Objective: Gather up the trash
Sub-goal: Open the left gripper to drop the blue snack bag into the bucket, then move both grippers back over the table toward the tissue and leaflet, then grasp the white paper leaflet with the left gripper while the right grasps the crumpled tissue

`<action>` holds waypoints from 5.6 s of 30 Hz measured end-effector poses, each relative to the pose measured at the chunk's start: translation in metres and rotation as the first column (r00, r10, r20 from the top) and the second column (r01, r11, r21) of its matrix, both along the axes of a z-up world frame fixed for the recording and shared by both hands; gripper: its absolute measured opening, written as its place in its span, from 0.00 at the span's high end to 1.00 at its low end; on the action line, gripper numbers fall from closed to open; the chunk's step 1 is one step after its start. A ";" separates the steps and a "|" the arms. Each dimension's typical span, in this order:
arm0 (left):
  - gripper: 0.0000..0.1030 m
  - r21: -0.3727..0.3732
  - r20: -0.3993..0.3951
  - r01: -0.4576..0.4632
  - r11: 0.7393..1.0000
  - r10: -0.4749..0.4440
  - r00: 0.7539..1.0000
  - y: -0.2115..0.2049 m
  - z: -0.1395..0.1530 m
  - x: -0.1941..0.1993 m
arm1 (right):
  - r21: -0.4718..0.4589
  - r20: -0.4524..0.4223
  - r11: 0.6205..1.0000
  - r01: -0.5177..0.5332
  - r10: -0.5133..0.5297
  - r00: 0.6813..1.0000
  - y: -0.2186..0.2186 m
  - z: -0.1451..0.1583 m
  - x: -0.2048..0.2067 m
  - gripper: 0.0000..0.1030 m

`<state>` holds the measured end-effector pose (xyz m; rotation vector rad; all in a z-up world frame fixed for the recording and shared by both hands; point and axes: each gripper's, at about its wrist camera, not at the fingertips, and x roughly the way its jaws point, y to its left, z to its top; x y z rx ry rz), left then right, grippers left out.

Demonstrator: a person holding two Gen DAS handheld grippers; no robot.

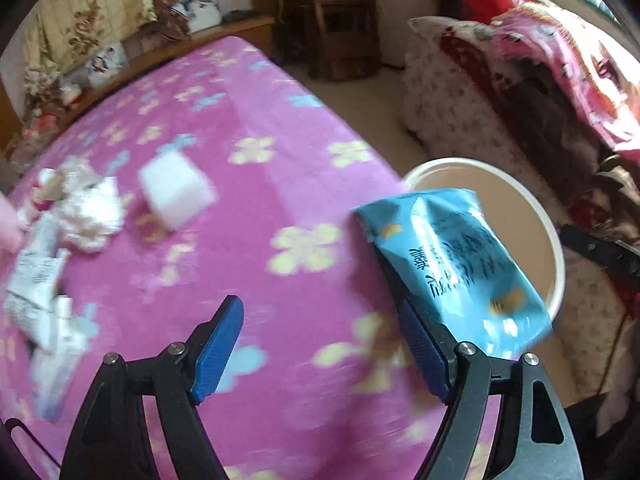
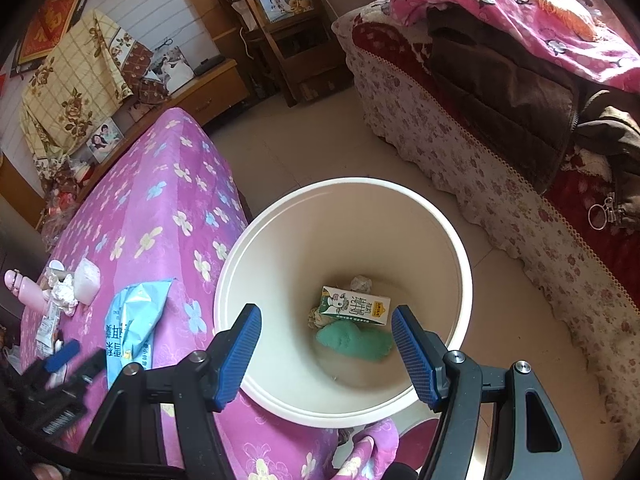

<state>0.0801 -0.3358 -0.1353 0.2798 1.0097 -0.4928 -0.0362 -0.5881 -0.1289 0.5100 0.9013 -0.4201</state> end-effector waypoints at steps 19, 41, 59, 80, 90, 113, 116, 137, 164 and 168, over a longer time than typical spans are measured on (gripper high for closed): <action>0.22 -0.113 0.092 0.005 0.994 0.005 0.996 0.010 0.035 -0.009 | -0.135 -0.003 0.988 -0.075 0.075 0.997 0.026 0.014 0.007 0.31; 0.22 -0.218 0.231 -0.146 0.965 0.197 0.953 0.137 0.081 -0.016 | -0.280 0.083 0.931 -0.235 0.268 0.960 0.158 0.074 0.037 0.31; 0.22 -0.262 0.244 -0.324 0.909 0.387 0.889 0.268 0.093 -0.012 | -0.310 0.089 0.855 -0.416 0.462 0.882 0.272 0.093 0.073 0.31; 0.22 -0.255 0.132 -0.412 0.875 0.454 0.881 0.334 0.067 0.009 | -0.253 0.042 0.785 -0.565 0.592 0.805 0.321 0.072 0.103 0.31; 0.22 -0.254 0.050 -0.427 0.868 0.453 0.890 0.320 0.046 0.037 | -0.222 -0.001 0.796 -0.563 0.577 0.817 0.308 0.056 0.120 0.31; 0.21 -0.343 -0.122 -0.494 0.799 0.483 0.867 0.315 0.014 0.083 | -0.180 0.030 0.806 -0.564 0.577 0.816 0.301 0.051 0.148 0.31; 0.21 -0.365 -0.173 -0.519 0.773 0.491 0.854 0.315 0.008 0.094 | -0.186 0.035 0.788 -0.587 0.603 0.797 0.308 0.049 0.158 0.31; 0.21 -0.404 -0.258 -0.586 0.703 0.527 0.810 0.318 -0.006 0.136 | -0.225 -0.076 0.632 -0.742 0.747 0.660 0.365 0.029 0.277 0.30; 0.25 -0.448 -0.225 -0.564 0.694 0.523 0.822 0.323 0.011 0.121 | -0.058 -0.017 0.694 -0.718 0.718 0.696 0.331 0.009 0.258 0.89; 0.25 -0.416 -0.259 -0.585 0.696 0.526 0.810 0.321 0.003 0.133 | -0.075 -0.006 0.698 -0.713 0.714 0.700 0.330 0.002 0.262 0.86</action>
